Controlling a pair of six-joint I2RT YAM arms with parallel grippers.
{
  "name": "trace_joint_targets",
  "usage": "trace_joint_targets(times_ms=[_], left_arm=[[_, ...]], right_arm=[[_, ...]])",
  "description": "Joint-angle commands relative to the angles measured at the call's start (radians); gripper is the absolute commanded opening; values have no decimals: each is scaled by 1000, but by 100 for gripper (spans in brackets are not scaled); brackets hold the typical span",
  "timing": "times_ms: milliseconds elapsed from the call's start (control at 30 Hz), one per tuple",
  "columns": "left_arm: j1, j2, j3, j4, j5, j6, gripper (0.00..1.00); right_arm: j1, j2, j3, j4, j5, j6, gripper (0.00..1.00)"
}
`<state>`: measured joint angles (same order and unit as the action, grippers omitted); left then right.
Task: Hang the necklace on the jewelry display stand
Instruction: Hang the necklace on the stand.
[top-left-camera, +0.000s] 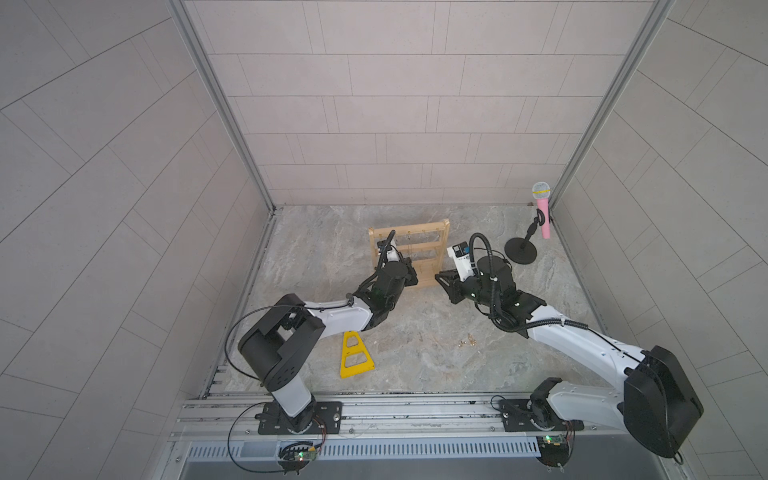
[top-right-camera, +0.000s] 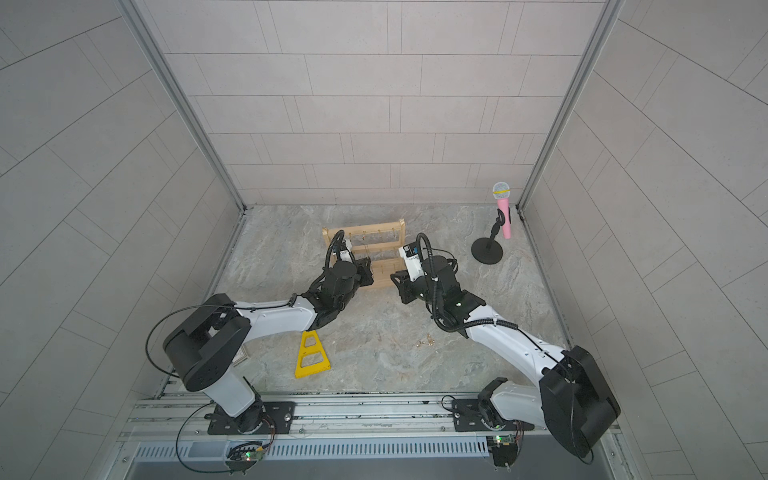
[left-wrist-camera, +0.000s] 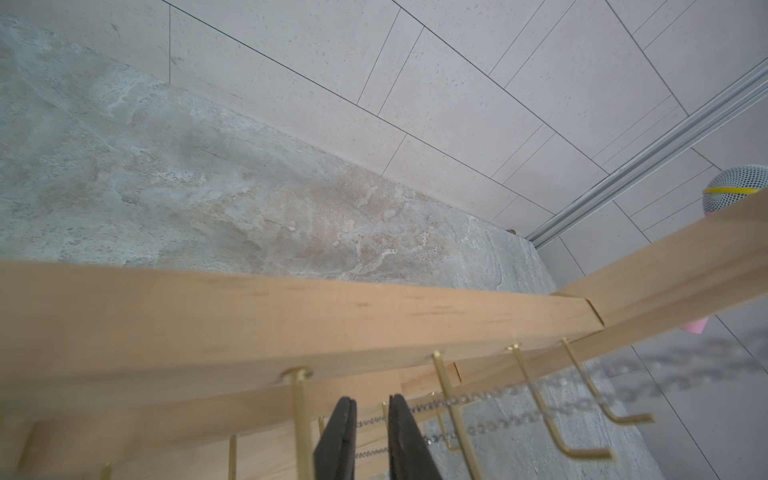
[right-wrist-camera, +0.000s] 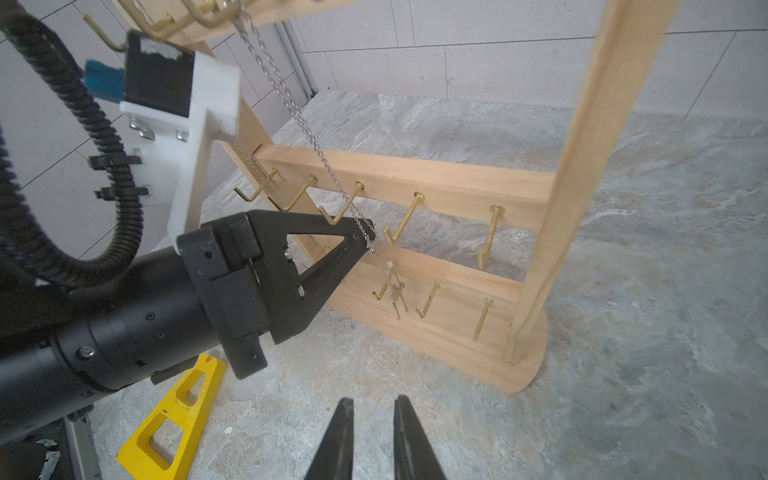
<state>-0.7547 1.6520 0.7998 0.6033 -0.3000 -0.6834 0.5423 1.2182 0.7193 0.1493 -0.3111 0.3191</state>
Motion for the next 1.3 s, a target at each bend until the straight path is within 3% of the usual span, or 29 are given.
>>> trace_joint_targets(times_ms=[0,267,567,867,1267], left_arm=[[-8,-74,-14,-14,-26,2,18],[-23,-159,-37,-104,-28,-6,16],[-23,-153,-51,-108,-11,-19,16],[-25,-197,-46,-204,-9,-25,27],[-24,-320,-76,-356,113,-34,35]], right_arm=[[-4,5,-3,16,-11,5,21],[8,18,5,16,-11,2,21],[28,31,12,7,1,-11,21],[61,60,27,7,1,-18,21],[127,94,53,2,65,-41,21]])
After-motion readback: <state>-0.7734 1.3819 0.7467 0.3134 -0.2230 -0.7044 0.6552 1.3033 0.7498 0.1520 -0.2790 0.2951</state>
